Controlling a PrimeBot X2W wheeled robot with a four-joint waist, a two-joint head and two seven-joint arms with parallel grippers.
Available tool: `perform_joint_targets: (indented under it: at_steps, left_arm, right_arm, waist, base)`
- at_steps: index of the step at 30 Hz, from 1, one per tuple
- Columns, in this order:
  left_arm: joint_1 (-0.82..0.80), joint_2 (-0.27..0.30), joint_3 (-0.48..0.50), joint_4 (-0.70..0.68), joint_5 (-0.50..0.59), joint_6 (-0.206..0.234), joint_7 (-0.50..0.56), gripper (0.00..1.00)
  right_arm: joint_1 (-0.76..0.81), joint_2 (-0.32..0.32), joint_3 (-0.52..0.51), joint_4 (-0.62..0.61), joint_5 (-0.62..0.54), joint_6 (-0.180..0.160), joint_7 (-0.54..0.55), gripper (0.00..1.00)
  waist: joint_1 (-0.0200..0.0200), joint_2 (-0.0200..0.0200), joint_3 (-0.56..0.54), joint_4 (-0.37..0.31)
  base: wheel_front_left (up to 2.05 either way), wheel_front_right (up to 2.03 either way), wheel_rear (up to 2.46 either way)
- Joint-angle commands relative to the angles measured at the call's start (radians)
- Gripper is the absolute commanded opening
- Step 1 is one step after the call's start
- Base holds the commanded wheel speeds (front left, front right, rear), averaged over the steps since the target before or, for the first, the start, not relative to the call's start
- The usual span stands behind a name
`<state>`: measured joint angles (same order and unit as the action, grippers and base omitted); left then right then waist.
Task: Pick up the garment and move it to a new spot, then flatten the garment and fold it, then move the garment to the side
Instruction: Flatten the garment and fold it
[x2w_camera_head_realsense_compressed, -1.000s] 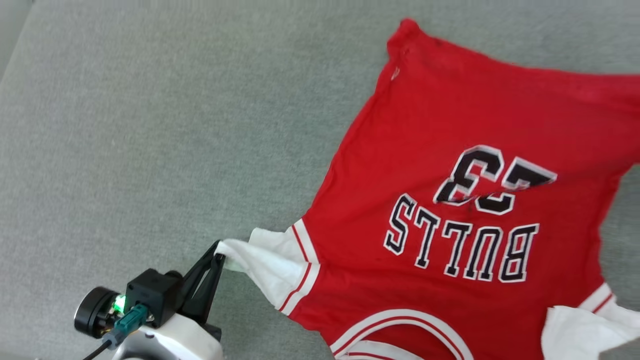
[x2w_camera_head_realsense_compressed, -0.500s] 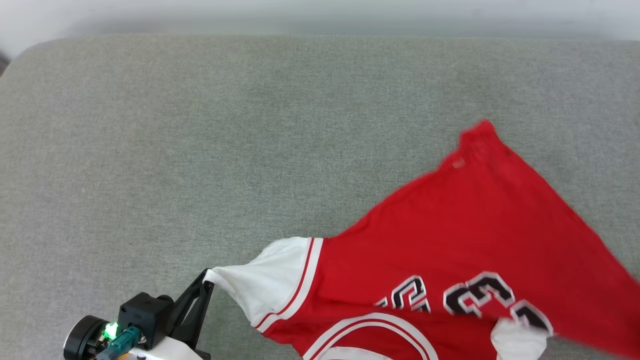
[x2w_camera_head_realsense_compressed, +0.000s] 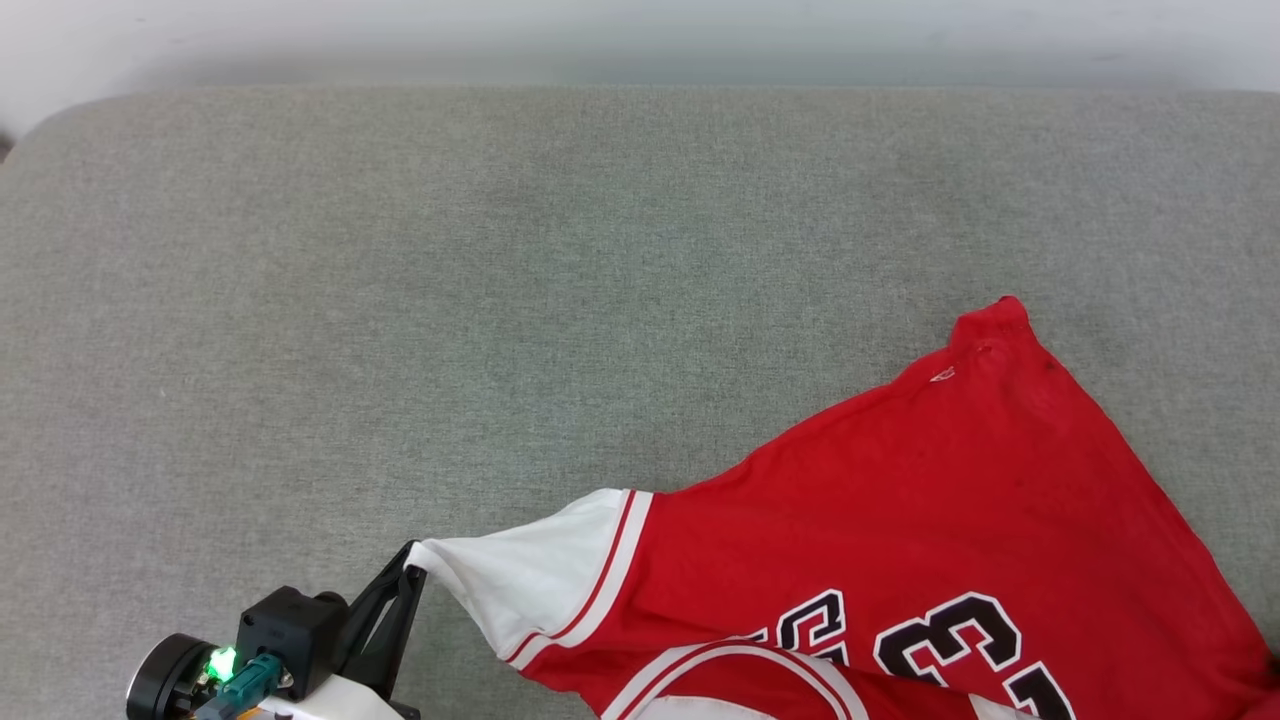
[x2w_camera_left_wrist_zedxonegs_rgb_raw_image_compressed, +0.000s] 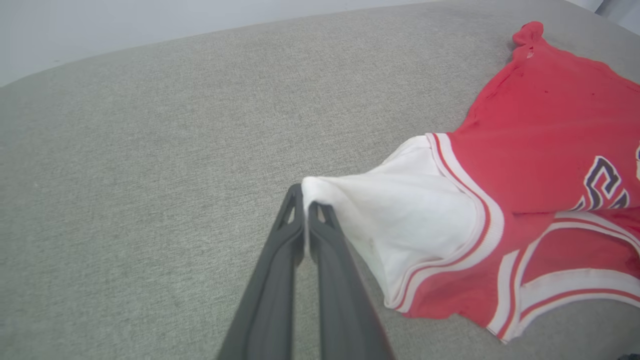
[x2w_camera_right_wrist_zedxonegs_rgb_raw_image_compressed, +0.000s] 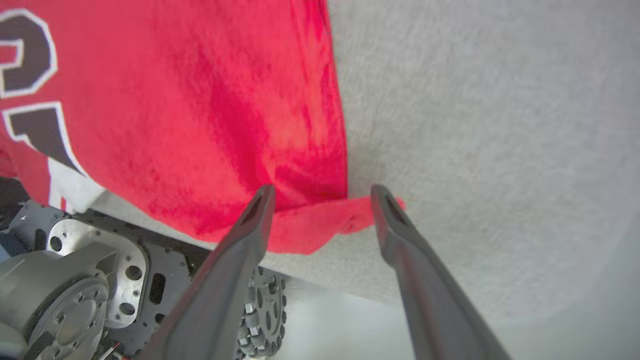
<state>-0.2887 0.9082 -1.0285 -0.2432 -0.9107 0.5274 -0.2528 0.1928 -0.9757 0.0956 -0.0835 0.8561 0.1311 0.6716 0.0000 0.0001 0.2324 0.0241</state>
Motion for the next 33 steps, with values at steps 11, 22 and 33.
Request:
perform_joint_targets:
  at_steps: [11, 22, 33]
  left_arm:
    - [-0.056, -0.022, -0.005, -0.013, 0.036, -0.006, 0.015, 0.0]
    - [-0.134, -0.065, -0.008, -0.008, 0.08, -0.023, 0.022, 0.0]
    - [-0.173, -0.094, -0.002, -0.016, 0.108, -0.018, 0.017, 0.0]
  right_arm:
    - [-0.348, -0.145, -0.012, -0.152, -0.008, -0.001, 0.117, 1.0]
    - [-0.799, -0.012, 0.283, -0.026, -0.106, -0.001, 0.373, 1.0]
    - [-0.98, 0.142, 0.428, 0.206, -0.172, -0.001, 0.357, 1.0]
  waist:
    - [0.0, -0.0001, 0.068, 0.055]
    - [0.0, -0.0001, 0.177, 0.123]
    - [0.0, -0.0001, 0.276, 0.162]
  base:
    - [0.0, 0.0, 0.0]
    - [0.0, 0.0, 0.0]
    - [0.0, 0.0, 0.0]
